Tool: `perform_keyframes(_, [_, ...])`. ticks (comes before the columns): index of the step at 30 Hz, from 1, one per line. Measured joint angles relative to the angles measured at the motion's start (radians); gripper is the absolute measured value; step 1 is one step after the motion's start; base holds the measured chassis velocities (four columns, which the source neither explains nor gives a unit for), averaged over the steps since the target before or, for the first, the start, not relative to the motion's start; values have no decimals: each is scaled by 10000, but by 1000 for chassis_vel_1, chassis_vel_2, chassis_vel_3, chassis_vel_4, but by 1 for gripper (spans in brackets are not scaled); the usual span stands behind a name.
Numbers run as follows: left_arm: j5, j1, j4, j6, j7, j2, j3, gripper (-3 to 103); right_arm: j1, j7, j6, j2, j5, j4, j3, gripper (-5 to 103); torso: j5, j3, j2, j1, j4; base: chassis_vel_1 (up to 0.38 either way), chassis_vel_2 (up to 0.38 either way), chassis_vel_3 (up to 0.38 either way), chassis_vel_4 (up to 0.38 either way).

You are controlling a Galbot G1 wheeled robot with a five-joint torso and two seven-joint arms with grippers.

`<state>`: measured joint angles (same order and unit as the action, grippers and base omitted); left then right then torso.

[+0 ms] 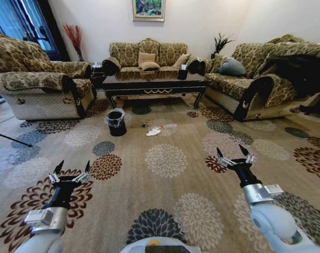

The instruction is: Move to the front of the table and pick up the trash from the floor, then place it into the trash bin.

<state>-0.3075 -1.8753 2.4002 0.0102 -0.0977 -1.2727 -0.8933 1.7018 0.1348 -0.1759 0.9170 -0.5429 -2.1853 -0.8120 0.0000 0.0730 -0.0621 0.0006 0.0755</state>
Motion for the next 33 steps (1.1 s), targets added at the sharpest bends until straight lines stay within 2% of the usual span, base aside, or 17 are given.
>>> perform_keyframes(6, [86, 19, -91, 77, -248, -95, 157, 100, -22, -352, -936, 73, 136, 279, 19, 100, 1, -197, 204, -2, 0, 0, 0, 0, 0])
perform_keyframes(11, [269, 9, -137, 133, -375, -337, 283, 100, -69, -482, -1221, 241, 280, 418, 135, 100, 1, -235, 234, -3, 0, 0, 0, 0, 0])
perform_keyframes(18, [390, 39, -84, 153, -386, -579, 322, 100, -50, -561, -1175, 374, 476, 477, 225, 100, 0, -228, 221, -3, 0, 0, 0, 0, 0])
perform_keyframes(21, [472, 37, 9, 204, -332, -647, 325, 100, -79, -837, -1308, 402, 553, 645, 274, 100, 1, -215, 202, -2, 0, 0, 0, 0, 0])
perform_keyframes(33, [512, 296, -169, 282, -259, -506, 327, 100, -343, -932, -1422, 437, 608, 1003, 425, 100, 0, -182, 164, 4, 0, -55, 69, 62, -60])
